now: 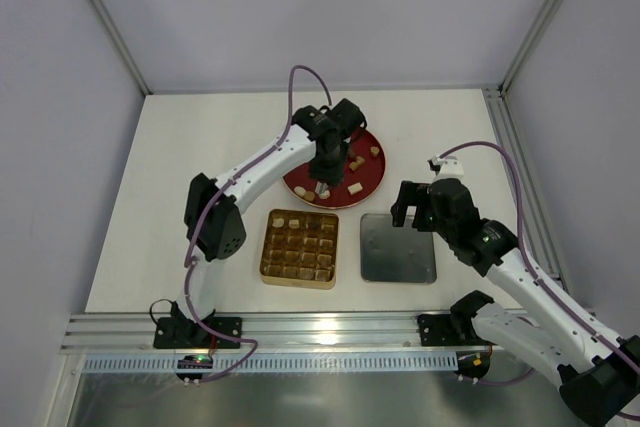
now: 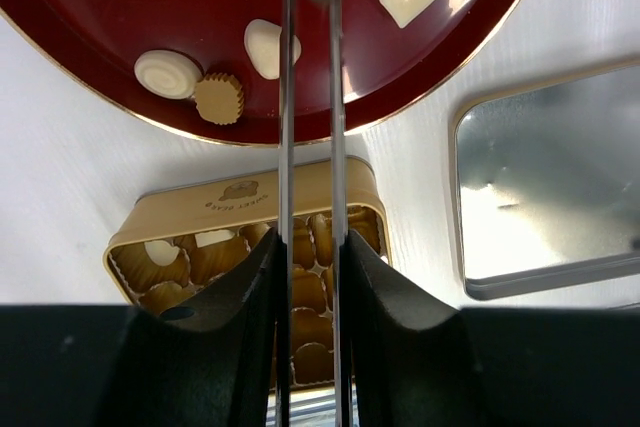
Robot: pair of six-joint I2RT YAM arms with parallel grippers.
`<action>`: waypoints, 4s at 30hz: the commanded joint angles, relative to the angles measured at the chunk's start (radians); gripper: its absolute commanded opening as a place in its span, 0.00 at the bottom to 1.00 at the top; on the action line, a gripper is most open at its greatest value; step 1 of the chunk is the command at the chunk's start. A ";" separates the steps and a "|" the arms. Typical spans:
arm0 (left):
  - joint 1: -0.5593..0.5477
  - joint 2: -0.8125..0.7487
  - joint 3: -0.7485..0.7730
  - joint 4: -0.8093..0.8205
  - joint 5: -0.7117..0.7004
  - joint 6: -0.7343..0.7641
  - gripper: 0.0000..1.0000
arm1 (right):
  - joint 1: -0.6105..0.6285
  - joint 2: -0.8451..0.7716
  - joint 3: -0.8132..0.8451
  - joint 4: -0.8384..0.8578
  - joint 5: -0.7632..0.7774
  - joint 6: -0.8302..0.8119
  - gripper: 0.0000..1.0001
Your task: Pack the chocolate
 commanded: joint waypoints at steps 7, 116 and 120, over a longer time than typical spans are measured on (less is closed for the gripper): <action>0.004 -0.100 0.035 -0.020 -0.024 0.016 0.30 | -0.002 0.008 0.022 0.046 -0.004 -0.001 1.00; -0.097 -0.392 -0.161 -0.088 0.014 0.035 0.26 | -0.010 0.022 0.038 0.045 -0.013 0.001 1.00; -0.119 -0.463 -0.241 -0.074 0.013 0.008 0.27 | -0.010 0.027 0.035 0.052 -0.019 0.003 1.00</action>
